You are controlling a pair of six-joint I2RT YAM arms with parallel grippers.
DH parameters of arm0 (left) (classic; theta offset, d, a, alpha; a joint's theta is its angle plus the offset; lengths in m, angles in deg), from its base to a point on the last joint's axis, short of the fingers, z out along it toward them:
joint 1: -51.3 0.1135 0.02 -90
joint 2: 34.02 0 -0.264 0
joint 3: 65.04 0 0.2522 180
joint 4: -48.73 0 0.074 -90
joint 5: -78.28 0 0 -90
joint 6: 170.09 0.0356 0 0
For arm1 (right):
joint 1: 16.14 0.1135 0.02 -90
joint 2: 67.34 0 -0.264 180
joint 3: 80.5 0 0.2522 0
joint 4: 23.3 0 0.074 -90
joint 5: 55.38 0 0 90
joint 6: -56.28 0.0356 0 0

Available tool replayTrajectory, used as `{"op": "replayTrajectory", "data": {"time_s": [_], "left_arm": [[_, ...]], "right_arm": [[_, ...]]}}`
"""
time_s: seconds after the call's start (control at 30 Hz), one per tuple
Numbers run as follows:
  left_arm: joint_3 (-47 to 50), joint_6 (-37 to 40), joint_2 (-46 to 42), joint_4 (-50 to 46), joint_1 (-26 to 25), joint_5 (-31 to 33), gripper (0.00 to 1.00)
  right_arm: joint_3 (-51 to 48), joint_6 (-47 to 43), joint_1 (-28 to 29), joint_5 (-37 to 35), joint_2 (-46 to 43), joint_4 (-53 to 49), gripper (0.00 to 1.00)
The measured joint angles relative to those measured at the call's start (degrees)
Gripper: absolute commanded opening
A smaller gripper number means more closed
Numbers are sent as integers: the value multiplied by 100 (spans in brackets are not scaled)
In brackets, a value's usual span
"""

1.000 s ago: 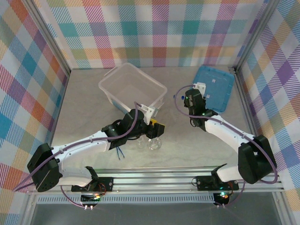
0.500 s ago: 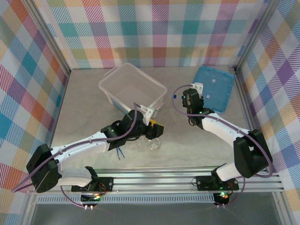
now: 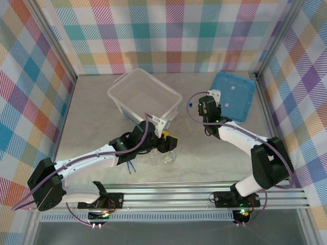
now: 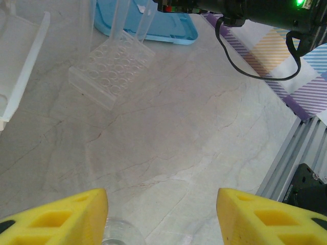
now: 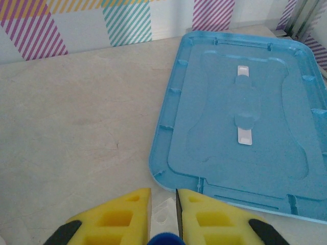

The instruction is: Organize the chemistry lab equipment

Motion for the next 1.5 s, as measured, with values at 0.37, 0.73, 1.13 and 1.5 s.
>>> {"op": "replayTrajectory", "data": {"time_s": [0.37,0.73,1.13,1.5], "left_arm": [[2,-17,0,0,0,-2,58],[2,-20,0,0,0,-2,59],[-42,-13,111,-153,-31,50,59],[-315,98,197,-522,-195,352,58]], "right_arm": [[0,2,0,4,4,-2,25],[-2,2,0,4,-11,-68,34],[0,-66,0,4,-839,-358,40],[-2,-15,0,256,-1985,-1143,52]]}}
